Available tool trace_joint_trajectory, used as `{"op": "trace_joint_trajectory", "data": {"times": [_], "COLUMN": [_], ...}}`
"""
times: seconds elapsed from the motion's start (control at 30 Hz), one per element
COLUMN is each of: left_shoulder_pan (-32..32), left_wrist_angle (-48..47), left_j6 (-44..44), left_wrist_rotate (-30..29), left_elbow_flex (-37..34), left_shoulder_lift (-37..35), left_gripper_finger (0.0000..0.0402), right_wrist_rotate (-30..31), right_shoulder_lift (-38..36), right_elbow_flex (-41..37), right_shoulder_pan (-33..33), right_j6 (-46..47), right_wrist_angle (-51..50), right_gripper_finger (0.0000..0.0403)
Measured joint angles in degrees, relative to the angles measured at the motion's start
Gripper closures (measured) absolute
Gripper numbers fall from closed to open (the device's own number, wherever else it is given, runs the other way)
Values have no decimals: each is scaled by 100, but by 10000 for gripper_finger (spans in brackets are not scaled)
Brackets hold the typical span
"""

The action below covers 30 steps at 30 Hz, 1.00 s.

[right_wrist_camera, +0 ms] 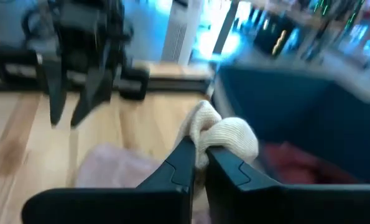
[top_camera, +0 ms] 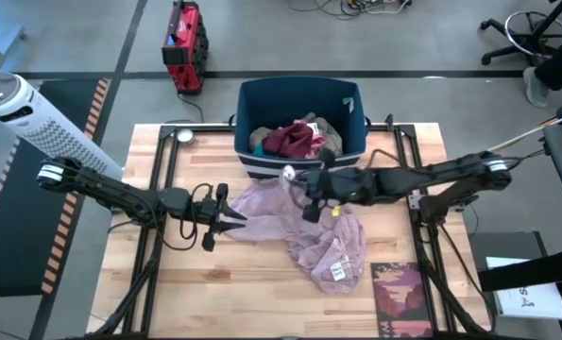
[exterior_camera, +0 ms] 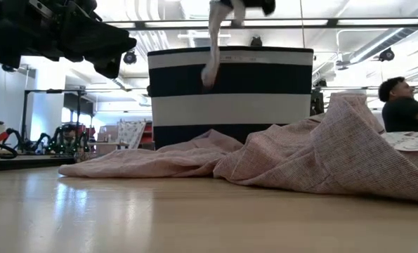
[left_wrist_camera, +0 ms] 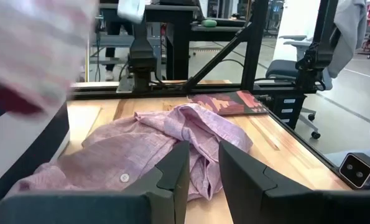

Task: Sort clothes
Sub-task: Put the striped sock into the blue laundry organizer

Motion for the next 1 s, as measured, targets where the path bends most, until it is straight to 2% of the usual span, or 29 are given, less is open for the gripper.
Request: {"op": "trace_joint_trajectory", "data": {"times": [0.23, 0.43, 0.57, 0.8, 1.0], "left_shoulder_pan": [0, -2, 0, 0, 0], "left_wrist_angle": [7, 24, 31, 37, 44], "left_j6": [-11, -13, -67, -81, -101], "left_wrist_rotate": [0, -2, -2, -2, -8], "left_elbow_flex": [0, 0, 0, 0, 0], "left_shoulder_lift": [0, 0, 0, 0, 0], "left_gripper_finger": [328, 328, 328, 328, 328], "right_wrist_rotate": [818, 810, 480, -885, -1165], "right_shoulder_lift": [-227, -185, -185, -132, 66], "right_elbow_flex": [462, 824, 829, 806, 755], "right_shoulder_pan": [-260, -866, -1345, -2263, -2612], "right_j6": [-1170, -1516, -1237, -184, -2], "right_wrist_angle": [309, 193, -48, -866, -945], "right_gripper_finger": [394, 394, 394, 394, 389]}}
